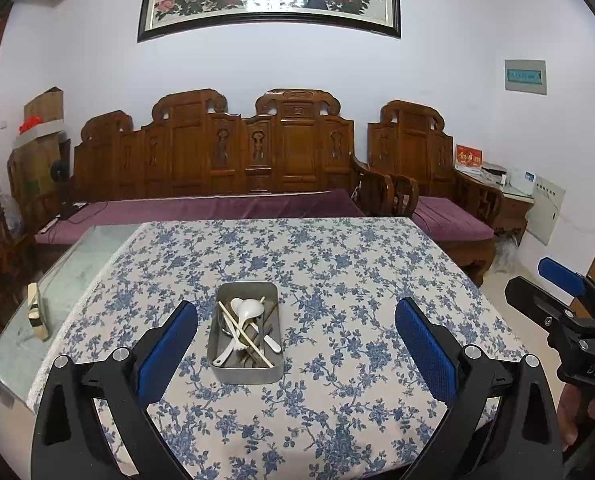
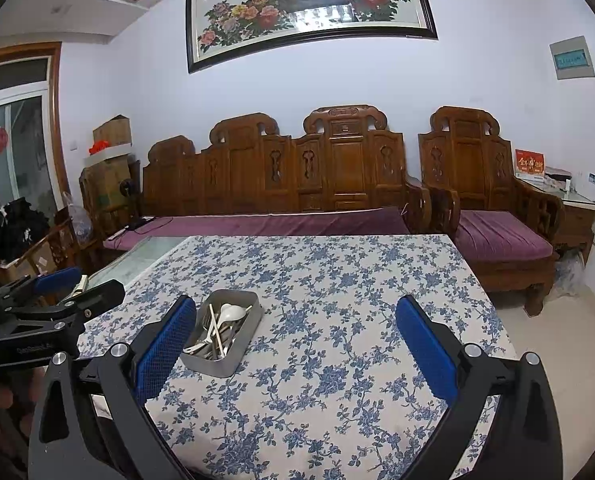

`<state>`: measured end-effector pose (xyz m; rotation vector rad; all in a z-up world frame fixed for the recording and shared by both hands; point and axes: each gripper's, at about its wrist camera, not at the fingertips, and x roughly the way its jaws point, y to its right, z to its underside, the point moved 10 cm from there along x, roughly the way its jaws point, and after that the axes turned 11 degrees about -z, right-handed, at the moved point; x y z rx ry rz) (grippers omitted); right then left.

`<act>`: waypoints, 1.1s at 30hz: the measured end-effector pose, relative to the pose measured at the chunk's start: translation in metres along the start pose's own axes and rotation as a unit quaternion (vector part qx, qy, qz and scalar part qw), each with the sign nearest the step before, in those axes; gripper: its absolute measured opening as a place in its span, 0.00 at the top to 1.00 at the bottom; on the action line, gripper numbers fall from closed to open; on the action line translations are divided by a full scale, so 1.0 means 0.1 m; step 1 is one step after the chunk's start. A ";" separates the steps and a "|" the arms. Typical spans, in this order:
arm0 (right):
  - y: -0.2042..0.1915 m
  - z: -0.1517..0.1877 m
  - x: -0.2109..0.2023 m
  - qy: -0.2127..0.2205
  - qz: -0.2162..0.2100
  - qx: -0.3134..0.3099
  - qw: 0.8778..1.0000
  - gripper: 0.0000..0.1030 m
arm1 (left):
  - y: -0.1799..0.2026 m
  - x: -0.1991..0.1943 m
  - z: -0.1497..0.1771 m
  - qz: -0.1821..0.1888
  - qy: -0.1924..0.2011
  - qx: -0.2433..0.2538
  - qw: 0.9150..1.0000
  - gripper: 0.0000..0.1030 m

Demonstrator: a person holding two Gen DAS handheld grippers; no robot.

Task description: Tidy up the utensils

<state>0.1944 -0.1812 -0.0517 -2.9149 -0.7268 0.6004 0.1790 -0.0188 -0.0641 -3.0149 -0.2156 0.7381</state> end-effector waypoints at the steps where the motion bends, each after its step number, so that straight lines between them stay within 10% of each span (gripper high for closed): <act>1: 0.00 0.00 0.00 0.000 0.000 0.001 1.000 0.03 | 0.00 0.00 0.00 0.000 0.000 0.000 1.000 0.07; 33: 0.02 0.08 0.10 -0.008 0.006 0.002 1.000 0.03 | 0.03 -0.04 0.00 0.006 0.002 -0.001 1.000 0.07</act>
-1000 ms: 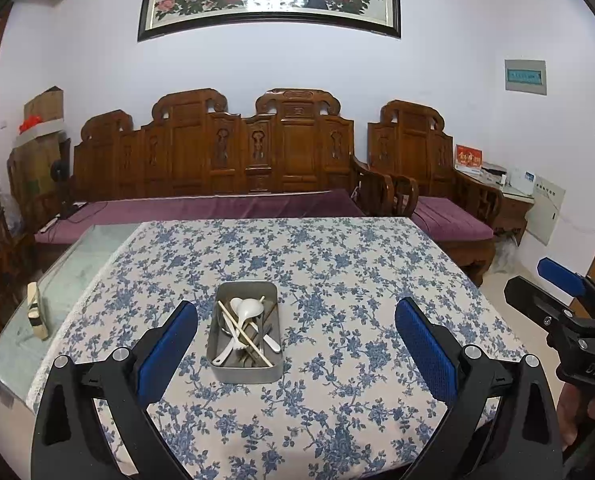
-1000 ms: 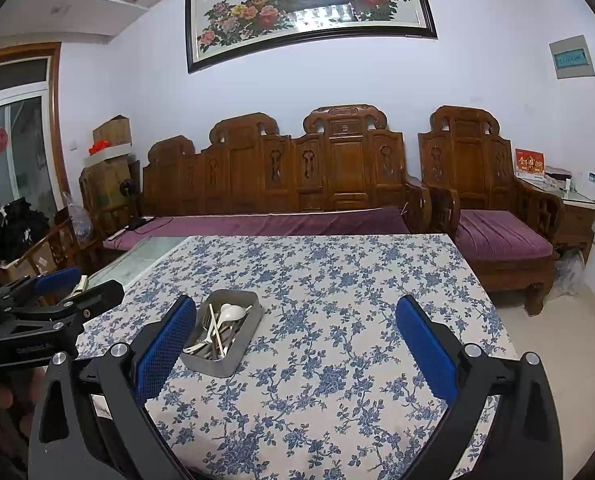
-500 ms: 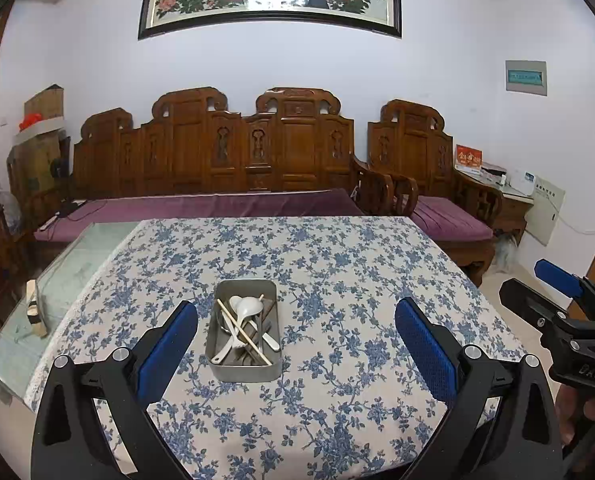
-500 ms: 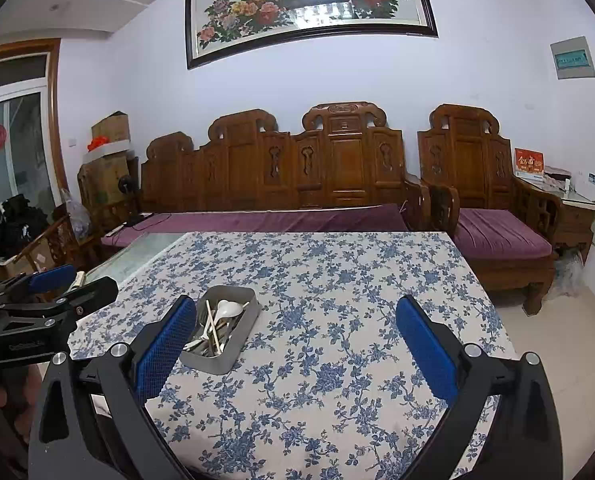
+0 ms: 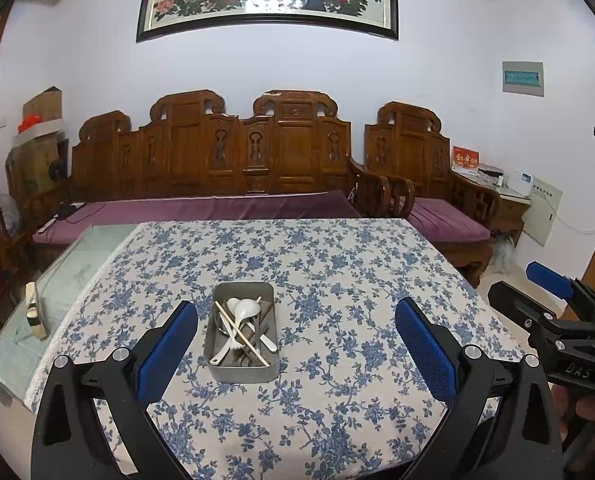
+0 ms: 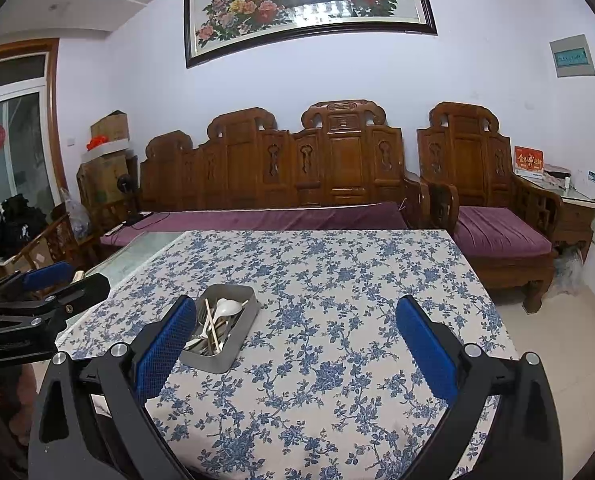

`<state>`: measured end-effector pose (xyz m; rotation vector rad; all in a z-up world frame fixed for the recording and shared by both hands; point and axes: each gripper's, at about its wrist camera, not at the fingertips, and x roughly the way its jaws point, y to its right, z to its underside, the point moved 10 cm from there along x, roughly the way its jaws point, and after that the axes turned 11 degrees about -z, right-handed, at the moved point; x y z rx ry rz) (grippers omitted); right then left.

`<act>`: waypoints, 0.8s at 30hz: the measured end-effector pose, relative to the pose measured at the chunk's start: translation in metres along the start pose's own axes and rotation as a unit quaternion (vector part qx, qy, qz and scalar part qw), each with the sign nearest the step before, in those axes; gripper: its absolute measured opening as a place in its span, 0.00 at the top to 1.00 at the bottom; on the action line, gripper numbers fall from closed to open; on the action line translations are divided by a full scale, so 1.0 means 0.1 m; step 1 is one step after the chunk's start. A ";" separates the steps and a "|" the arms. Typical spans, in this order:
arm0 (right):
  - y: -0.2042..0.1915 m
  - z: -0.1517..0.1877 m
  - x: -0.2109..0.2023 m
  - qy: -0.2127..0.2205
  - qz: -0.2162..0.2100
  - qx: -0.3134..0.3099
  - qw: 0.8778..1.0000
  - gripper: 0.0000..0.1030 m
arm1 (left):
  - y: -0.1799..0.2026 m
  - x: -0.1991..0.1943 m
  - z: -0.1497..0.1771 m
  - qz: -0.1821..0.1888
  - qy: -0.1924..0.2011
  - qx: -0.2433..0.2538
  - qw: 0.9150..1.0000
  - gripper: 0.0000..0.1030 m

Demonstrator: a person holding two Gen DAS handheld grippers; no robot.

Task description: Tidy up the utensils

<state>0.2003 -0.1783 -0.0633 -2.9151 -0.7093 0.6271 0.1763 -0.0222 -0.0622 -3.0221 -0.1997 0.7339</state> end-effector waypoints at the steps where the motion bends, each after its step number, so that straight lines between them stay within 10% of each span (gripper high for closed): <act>1: 0.00 0.00 0.00 0.000 0.000 0.000 1.000 0.03 | 0.00 0.00 0.00 0.000 0.000 0.001 1.000 0.07; 24: -0.03 0.01 0.01 0.001 -0.001 0.001 1.000 0.03 | 0.01 -0.03 0.00 0.006 0.002 0.000 1.000 0.07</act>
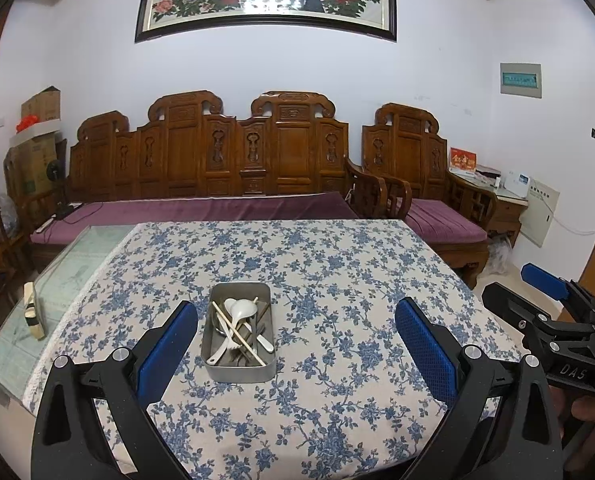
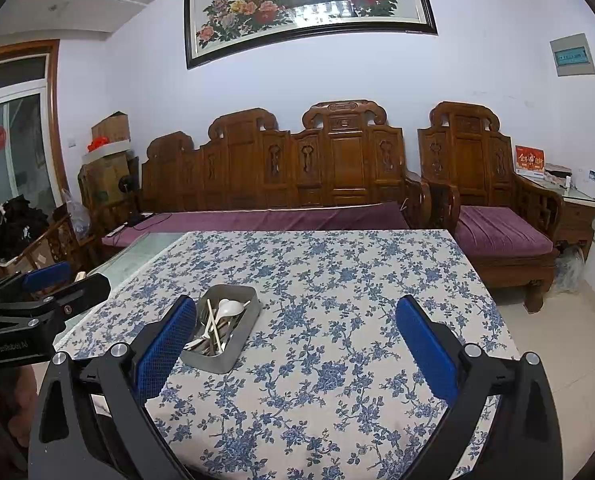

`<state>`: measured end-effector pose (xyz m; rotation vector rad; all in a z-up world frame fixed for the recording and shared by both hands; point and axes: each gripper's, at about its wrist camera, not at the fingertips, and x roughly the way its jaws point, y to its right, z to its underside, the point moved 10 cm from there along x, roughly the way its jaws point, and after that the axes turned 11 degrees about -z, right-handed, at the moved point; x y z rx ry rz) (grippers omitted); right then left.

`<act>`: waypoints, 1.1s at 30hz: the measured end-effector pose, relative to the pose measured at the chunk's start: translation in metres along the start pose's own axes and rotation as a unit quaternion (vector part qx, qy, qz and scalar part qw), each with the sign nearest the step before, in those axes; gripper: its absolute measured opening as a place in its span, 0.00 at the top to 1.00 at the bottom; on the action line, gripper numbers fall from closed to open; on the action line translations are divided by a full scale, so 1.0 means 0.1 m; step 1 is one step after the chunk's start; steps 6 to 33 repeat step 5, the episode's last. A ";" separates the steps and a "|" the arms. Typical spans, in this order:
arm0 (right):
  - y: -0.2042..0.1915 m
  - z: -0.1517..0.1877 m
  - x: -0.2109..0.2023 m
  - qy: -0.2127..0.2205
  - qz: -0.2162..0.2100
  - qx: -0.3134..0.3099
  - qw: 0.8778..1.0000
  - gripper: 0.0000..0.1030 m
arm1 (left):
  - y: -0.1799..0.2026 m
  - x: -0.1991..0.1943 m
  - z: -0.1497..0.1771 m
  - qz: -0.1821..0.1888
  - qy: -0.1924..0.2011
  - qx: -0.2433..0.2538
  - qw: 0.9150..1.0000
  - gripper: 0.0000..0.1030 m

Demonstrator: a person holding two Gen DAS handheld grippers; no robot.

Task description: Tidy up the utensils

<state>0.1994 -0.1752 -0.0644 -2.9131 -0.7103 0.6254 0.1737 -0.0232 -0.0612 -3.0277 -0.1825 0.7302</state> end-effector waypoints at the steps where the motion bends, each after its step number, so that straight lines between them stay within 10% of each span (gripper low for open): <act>1: 0.01 0.00 0.00 0.000 0.000 0.000 1.000 0.03 | 0.00 0.00 0.00 0.000 0.000 -0.001 1.000 0.07; 33: -0.01 0.00 0.00 0.001 0.000 0.000 1.000 0.03 | 0.01 -0.01 -0.01 0.000 0.002 0.000 1.000 0.07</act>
